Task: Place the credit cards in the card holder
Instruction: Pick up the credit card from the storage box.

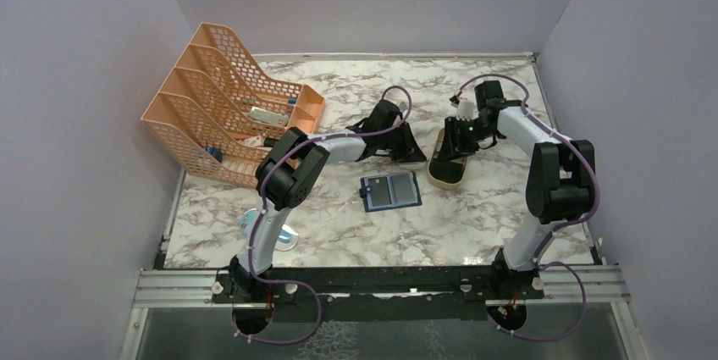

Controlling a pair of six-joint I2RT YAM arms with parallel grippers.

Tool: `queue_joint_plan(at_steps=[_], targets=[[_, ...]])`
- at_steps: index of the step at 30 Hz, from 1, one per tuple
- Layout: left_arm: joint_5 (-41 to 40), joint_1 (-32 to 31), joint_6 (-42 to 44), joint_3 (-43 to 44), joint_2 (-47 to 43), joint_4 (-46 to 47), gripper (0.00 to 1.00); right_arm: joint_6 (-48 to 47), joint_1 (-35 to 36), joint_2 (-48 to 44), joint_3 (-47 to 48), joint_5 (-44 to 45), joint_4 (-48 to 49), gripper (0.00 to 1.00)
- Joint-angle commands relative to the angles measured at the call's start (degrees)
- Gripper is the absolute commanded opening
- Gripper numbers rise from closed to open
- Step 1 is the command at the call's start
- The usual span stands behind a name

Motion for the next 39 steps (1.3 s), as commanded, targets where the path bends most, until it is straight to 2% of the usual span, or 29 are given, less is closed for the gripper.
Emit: queue_joint_plan(at_steps=[1,7,16,20,24,25,33,39], targets=[[-1.24,0.23,1.83,0.91,0.93,-1.07,0.12,-2.71,0.43,-0.95,3.44,2.88,-7.42,0.34],[-1.46,0.32,2.63,-0.57,-0.87,-1.91,0.12,-3.13,0.56,-1.66,1.81,1.37,-7.07,0.34],[-1.03,-0.78,1.92,-8.37,-8.46,-1.0,0.12,-3.22,0.56,-4.0,-0.49,0.18,-6.35,0.33],[-0.64,-1.59,1.25,-10.1,-9.83,0.13,0.13,-3.01,0.56,-4.8,-2.01,-0.82,-5.68,0.24],[-0.43,-1.52,1.62,-10.79,-11.28,0.02,0.13,-3.0,0.61,-6.03,-1.75,0.32,-6.07,0.04],[-0.58,-1.52,1.9,-10.87,-11.81,-0.18,0.13,-2.99,0.65,-6.49,-1.36,0.94,-6.23,0.01],[-1.14,-0.99,4.09,-13.01,-17.4,-3.32,0.15,-2.56,0.65,-9.66,2.55,1.69,-8.73,0.01],[1.26,1.45,5.61,-14.55,-22.46,-4.84,0.22,5.52,0.96,-14.91,1.81,4.2,-5.37,0.01]])
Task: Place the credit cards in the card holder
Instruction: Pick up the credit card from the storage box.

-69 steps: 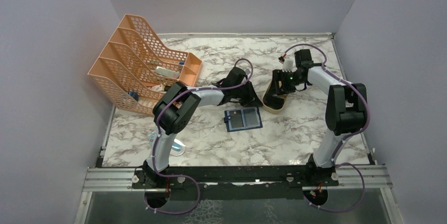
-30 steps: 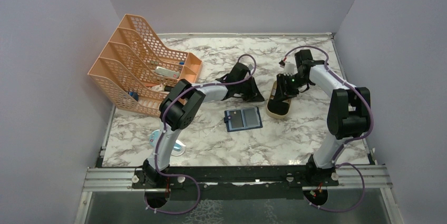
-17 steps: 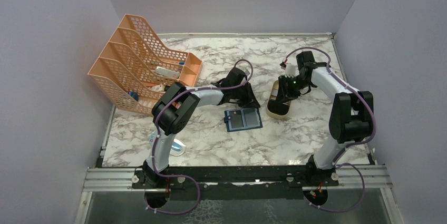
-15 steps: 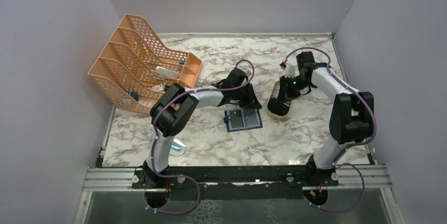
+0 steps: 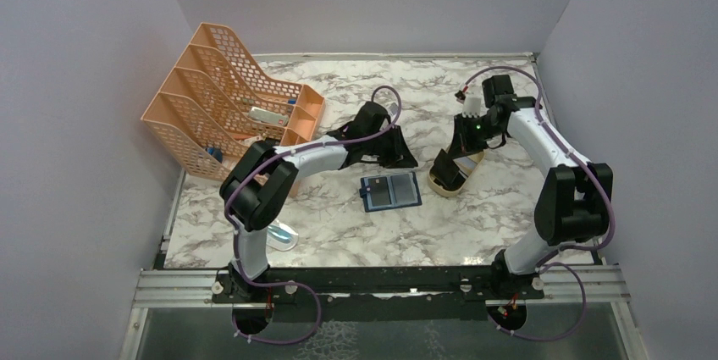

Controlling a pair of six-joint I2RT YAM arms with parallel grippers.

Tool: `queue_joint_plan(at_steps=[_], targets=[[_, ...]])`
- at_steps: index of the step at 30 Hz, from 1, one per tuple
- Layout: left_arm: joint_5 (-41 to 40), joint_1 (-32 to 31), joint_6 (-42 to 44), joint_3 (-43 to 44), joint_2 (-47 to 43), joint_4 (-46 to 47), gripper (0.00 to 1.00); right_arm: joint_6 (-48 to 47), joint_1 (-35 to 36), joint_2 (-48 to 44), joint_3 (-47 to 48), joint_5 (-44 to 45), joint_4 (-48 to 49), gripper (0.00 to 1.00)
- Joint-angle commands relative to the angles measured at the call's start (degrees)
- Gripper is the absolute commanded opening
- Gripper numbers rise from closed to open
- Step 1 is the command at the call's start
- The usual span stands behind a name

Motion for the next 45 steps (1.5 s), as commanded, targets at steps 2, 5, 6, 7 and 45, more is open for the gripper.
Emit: queue_joint_plan(at_steps=[2,5,6,7,45], targets=[[4.51,2.25,1.91,-1.79,-5.73,-0.74,0.25,9.79,0.69,-8.03,-0.49,0.46,5.52,0.01],[7.51,2.49,0.68,-3.48,-9.01,0.12,0.31,16.39,1.01,-12.4,-4.59,-4.9,12.57,0.01],[8.43,2.57,-0.21,-4.29,-9.98,0.93,0.36,19.0,1.06,-13.81,-6.42,-7.2,15.64,0.01],[9.66,2.58,-1.83,-5.58,-11.61,2.64,0.41,21.67,1.07,-15.08,-8.32,-9.18,18.61,0.01],[1.47,6.63,1.44,-17.15,-22.23,-4.63,0.0,38.33,4.11,-26.96,-29.99,-6.2,32.37,0.41]])
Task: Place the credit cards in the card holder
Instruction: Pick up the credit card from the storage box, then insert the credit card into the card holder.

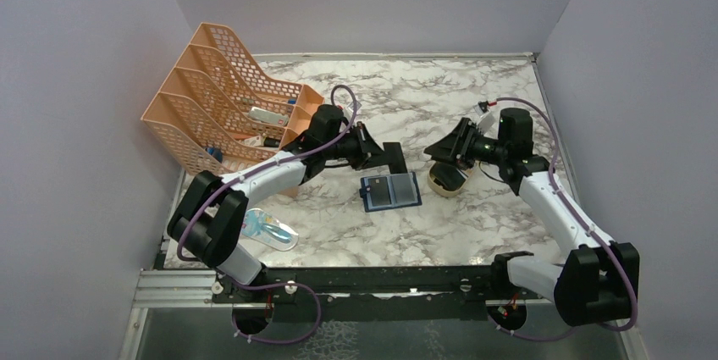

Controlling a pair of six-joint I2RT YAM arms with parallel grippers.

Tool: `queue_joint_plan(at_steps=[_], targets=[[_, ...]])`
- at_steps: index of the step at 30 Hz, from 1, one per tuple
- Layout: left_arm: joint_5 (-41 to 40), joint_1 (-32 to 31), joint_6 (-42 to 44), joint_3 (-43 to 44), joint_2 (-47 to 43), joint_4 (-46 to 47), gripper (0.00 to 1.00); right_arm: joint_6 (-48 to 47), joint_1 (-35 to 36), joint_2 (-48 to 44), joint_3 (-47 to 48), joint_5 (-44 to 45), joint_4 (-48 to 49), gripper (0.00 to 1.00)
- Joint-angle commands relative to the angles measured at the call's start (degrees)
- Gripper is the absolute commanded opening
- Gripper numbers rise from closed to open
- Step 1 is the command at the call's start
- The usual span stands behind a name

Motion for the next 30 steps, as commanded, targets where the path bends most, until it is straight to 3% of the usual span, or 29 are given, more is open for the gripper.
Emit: queue_joint_plan(at_steps=[1,7,10,30], targets=[[-4.14,-0.17,9.7,0.68,-1.84,-10.56,0.0,-6.41,3.71,0.36,-0.76,10.22,-6.65,0.4],[-4.21,-0.17,12.69,0.37,1.8,-12.65,0.0,-8.87,10.19,3.98,-2.03,19.94,-6.79,0.34],[-1.89,-0.08,12.64,-1.15,4.17,-9.05,0.0,-9.92,12.65,6.32,-3.79,24.35,-5.04,0.31],[-0.04,0.01,11.46,-3.56,9.08,-4.34,0.0,-20.52,12.97,14.94,0.22,43.72,-5.1,0.28]])
